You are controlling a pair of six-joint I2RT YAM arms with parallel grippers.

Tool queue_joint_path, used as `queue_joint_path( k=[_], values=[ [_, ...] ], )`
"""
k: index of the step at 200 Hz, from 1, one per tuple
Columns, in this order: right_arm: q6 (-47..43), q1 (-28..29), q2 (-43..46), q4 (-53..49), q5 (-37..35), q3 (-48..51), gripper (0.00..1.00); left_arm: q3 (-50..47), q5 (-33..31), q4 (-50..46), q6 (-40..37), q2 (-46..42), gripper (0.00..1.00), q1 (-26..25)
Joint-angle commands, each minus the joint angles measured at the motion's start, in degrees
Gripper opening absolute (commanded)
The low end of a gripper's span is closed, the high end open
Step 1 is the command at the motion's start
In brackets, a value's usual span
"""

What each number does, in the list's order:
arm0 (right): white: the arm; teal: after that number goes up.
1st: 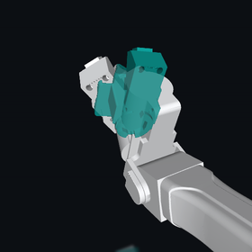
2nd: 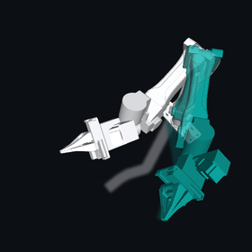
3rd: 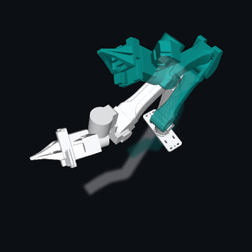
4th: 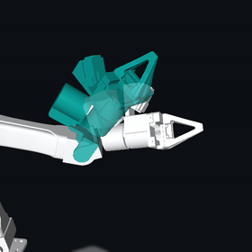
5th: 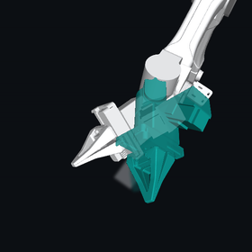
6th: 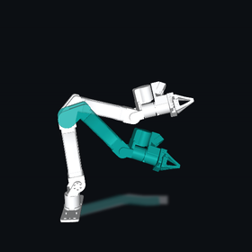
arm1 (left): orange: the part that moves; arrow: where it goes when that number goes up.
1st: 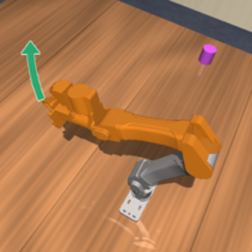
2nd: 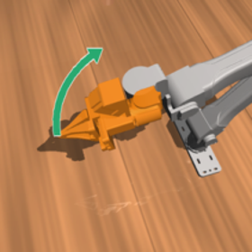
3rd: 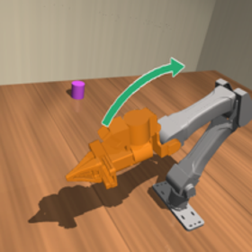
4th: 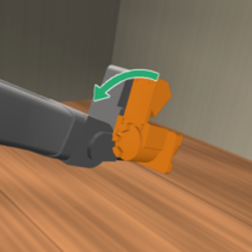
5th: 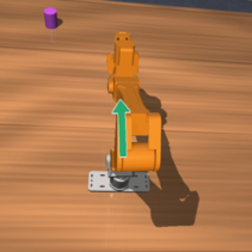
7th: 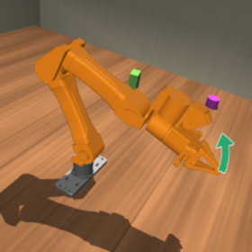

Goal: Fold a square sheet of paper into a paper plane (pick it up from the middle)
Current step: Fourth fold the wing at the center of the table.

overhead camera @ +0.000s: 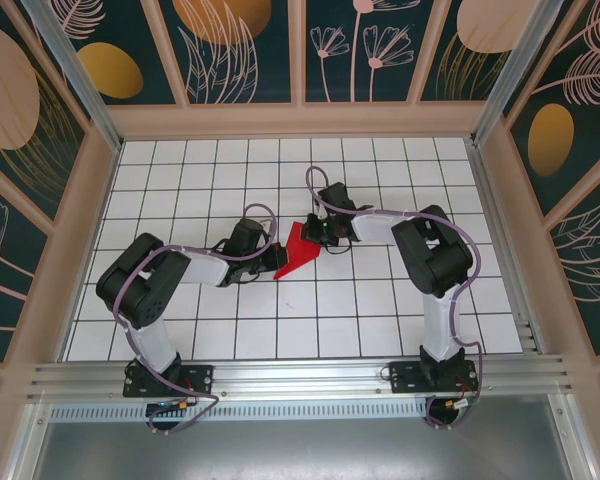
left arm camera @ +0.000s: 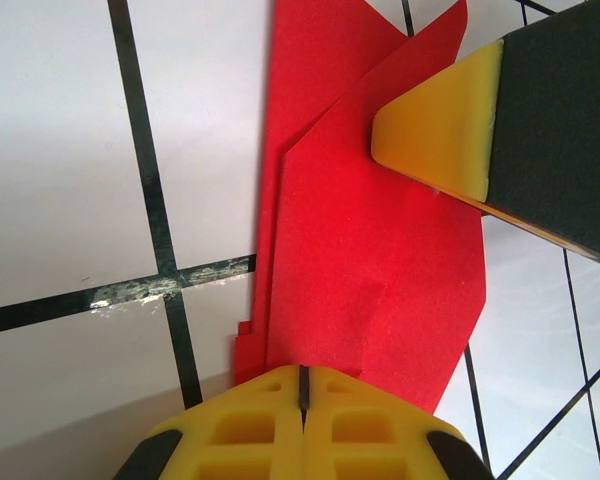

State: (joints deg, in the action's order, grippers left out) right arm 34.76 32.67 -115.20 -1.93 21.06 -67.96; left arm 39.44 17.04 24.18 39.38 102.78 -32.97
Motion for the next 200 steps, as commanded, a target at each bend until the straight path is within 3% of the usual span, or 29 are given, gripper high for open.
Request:
queue_joint_path(
  k=[1, 66, 116, 200],
  values=[
    [-2.53, -0.38, 1.97, -1.01, -1.28, -1.92, 0.03, -1.44, -7.11, -9.83, -1.82, 3.67, 0.0, 0.45],
    [-2.11, -3.2, -3.14, 2.19, 0.43, 0.38, 0.03, -1.49, -7.11, -9.98, -1.81, 3.67, 0.0, 0.45],
    [-3.2, -3.67, 0.91, 1.15, 0.04, -0.89, 0.03, -1.49, -7.28, -10.09, -1.83, 3.64, 0.0, 0.45],
    [-2.16, -4.67, -2.87, 2.42, 0.85, -0.05, 0.03, -1.56, -7.28, -9.95, -1.81, 3.65, 0.0, 0.45]
  ],
)
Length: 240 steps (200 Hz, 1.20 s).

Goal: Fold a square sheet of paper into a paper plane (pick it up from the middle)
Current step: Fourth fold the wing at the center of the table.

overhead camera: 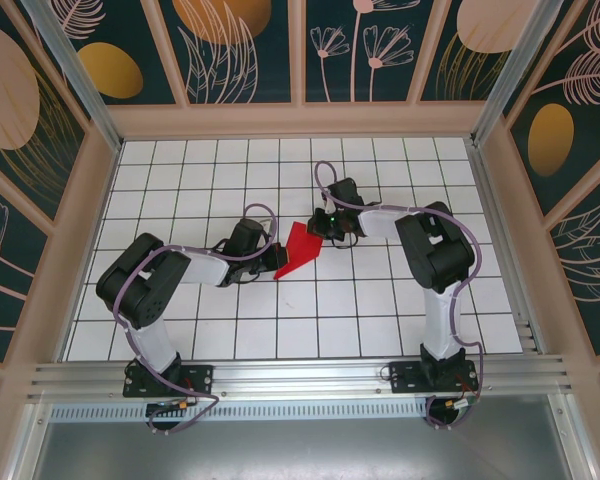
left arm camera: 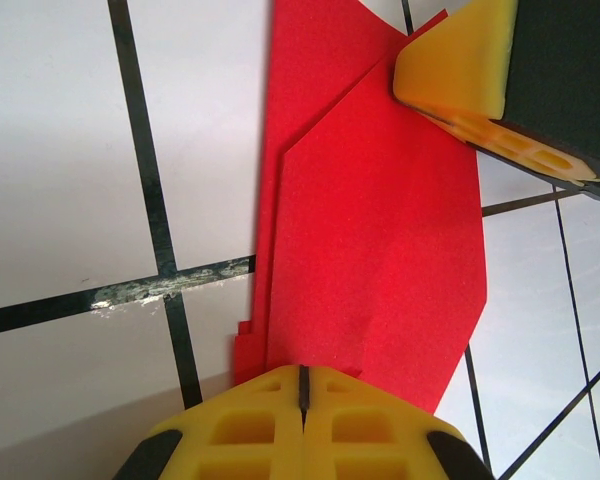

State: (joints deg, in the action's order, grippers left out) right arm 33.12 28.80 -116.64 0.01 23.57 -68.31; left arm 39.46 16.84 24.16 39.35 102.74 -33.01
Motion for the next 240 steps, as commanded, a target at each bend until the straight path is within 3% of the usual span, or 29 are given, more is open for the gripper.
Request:
queue_joint_path(
  k=[1, 210, 240],
  values=[
    [-0.56, -0.83, -1.33, 0.5, -1.68, 0.25, 0.03, -1.63, -7.08, -9.92, -1.8, 3.69, 0.0, 0.5],
    [1.15, -4.89, -5.09, 0.75, -4.14, -2.34, 0.03, -1.69, -7.07, -9.75, -1.65, 3.69, 0.0, 0.5],
    [0.55, -4.89, -0.87, -0.36, -6.07, -2.15, 0.03, -1.68, -7.0, -9.73, -1.65, 3.59, 0.0, 0.54]
  ],
)
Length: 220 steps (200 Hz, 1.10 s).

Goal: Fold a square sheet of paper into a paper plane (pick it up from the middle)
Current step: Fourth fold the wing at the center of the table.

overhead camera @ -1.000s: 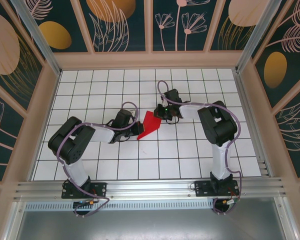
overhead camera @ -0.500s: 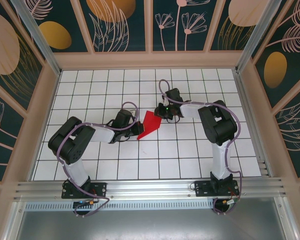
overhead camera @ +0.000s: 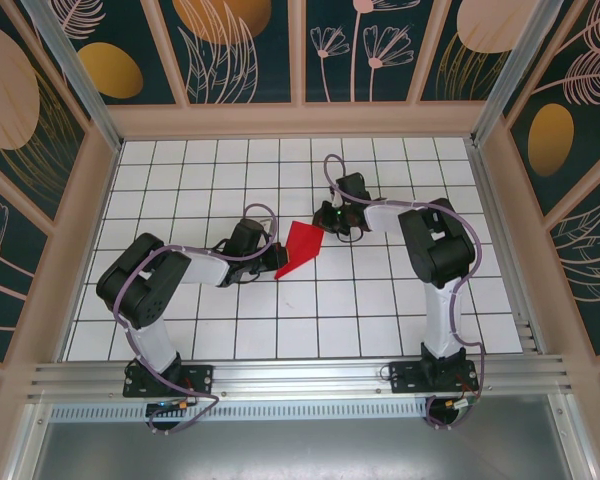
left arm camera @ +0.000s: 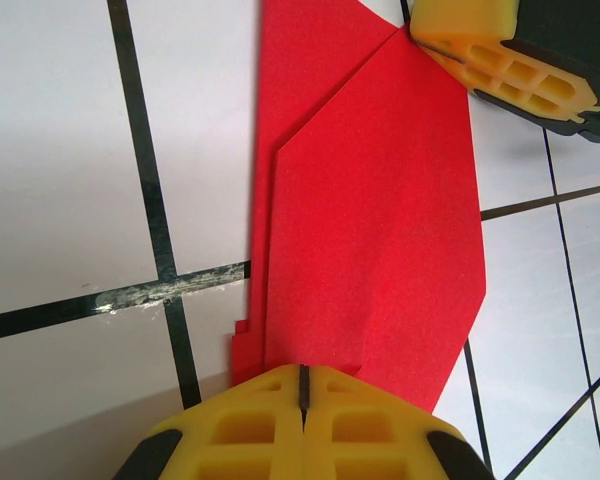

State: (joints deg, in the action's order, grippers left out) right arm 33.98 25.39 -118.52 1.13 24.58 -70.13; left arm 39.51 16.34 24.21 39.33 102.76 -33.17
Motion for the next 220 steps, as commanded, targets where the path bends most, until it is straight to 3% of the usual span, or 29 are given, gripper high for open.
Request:
queue_joint_path(
  k=[1, 52, 122, 160, 203, 220],
  values=[
    [-0.35, -1.44, 1.18, -1.52, -7.17, -0.3, 0.03, -1.72, -6.49, -9.78, -1.67, 3.53, 0.0, 0.67],
    [-1.1, 1.44, 8.3, -2.72, -7.9, 0.96, 0.05, -1.38, -6.51, -9.69, -1.28, 3.33, 0.0, 0.64],
    [2.54, 9.61, 6.59, 0.54, -2.25, 6.45, 0.04, -0.63, -6.76, -10.81, -1.36, 1.65, 0.0, 0.65],
    [3.28, 10.35, 4.88, 2.04, 0.28, 7.29, 0.04, -0.39, -6.34, -10.75, -1.18, 1.27, 0.0, 0.65],
    [3.04, 10.34, 2.2, -0.42, -1.68, 6.55, 0.04, 0.87, -4.9, -11.1, -1.36, -0.89, 0.0, 0.65],
    [3.03, 10.29, 1.29, -1.66, -2.69, 6.63, 0.04, 1.81, -3.63, -11.27, -1.45, -2.98, 0.06, 0.65]
  ],
)
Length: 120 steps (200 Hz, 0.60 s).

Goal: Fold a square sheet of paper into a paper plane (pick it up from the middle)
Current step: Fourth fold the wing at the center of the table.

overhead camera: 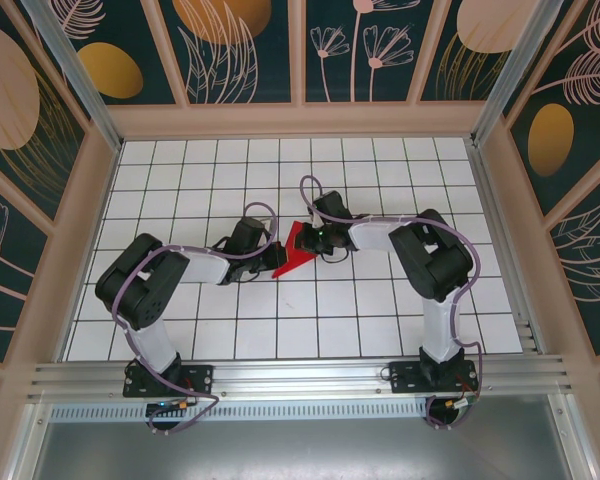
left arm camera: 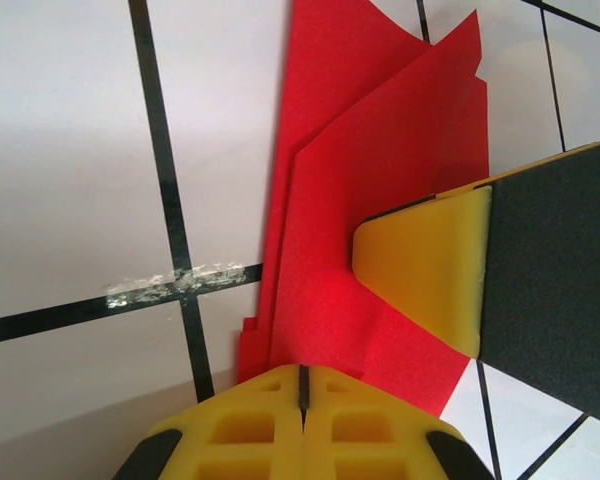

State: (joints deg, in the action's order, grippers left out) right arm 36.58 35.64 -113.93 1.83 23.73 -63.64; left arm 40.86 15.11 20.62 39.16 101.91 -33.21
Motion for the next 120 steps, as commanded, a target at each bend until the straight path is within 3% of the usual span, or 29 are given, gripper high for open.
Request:
queue_joint_path(
  k=[1, 29, 52, 120],
  values=[
    [0.42, 0.04, -3.4, -2.4, -1.88, 0.16, 0.04, 0.49, -2.3, -7.65, -1.27, -2.27, 0.07, 0.69],
    [0.25, 0.03, -4.15, -3.74, -3.05, 0.51, 0.04, 1.97, 0.63, -7.69, -1.36, -6.38, 0.18, 0.69],
    [0.44, 0.05, -4.42, -4.14, -3.55, 0.54, 0.04, 1.99, 4.16, -6.44, -0.46, -7.34, 0.21, 0.69],
    [0.86, 0.07, -5.55, -4.65, -3.44, 0.14, 0.04, 3.24, 7.3, -7.05, -0.38, -4.29, 0.14, 0.01]
  ],
)
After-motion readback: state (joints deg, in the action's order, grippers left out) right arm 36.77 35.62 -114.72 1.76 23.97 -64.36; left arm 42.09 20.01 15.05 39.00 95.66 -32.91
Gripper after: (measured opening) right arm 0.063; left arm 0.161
